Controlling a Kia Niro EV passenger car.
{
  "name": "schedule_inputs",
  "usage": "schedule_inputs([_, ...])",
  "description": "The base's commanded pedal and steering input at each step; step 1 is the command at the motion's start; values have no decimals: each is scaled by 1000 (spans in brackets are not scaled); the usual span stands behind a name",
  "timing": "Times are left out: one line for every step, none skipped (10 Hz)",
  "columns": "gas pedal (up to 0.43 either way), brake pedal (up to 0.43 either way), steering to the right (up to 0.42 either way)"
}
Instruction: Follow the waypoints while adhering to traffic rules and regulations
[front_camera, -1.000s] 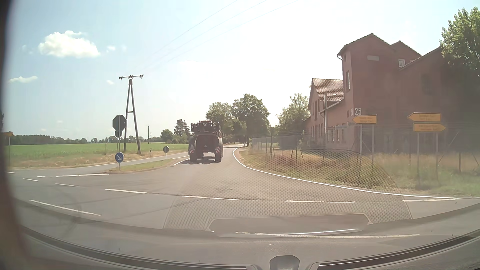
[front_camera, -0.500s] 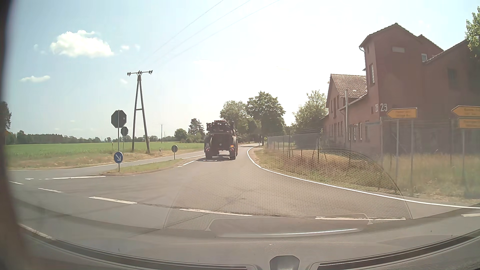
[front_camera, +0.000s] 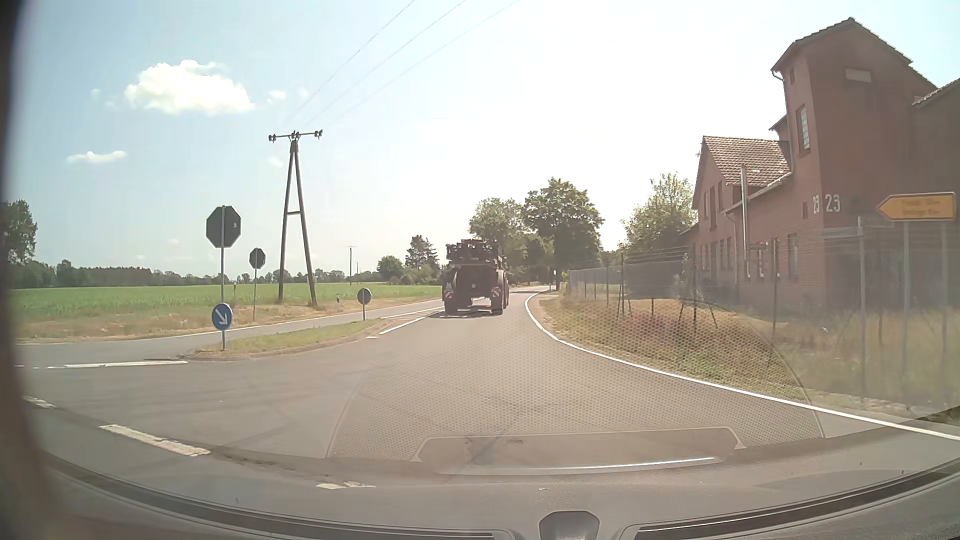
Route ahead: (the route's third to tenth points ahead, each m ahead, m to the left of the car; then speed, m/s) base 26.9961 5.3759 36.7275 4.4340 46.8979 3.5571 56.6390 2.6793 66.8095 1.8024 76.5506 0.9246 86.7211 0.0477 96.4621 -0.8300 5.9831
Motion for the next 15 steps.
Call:
schedule_inputs([339, 6, -65])
schedule_inputs([331, 6, -65])
schedule_inputs([319, 6, -65])
schedule_inputs([299, 6, -64])
schedule_inputs([287, 6, -58])
schedule_inputs([287, 6, -43])
schedule_inputs([287, 6, -27])
schedule_inputs([268, 6, -13])
schedule_inputs([220, 6, -10])
schedule_inputs([228, 6, -8])
schedule_inputs([228, 6, -3])
schedule_inputs([228, 6, -2])
schedule_inputs([228, 6, -2])
schedule_inputs([228, 6, -2])
schedule_inputs([228, 6, -2])
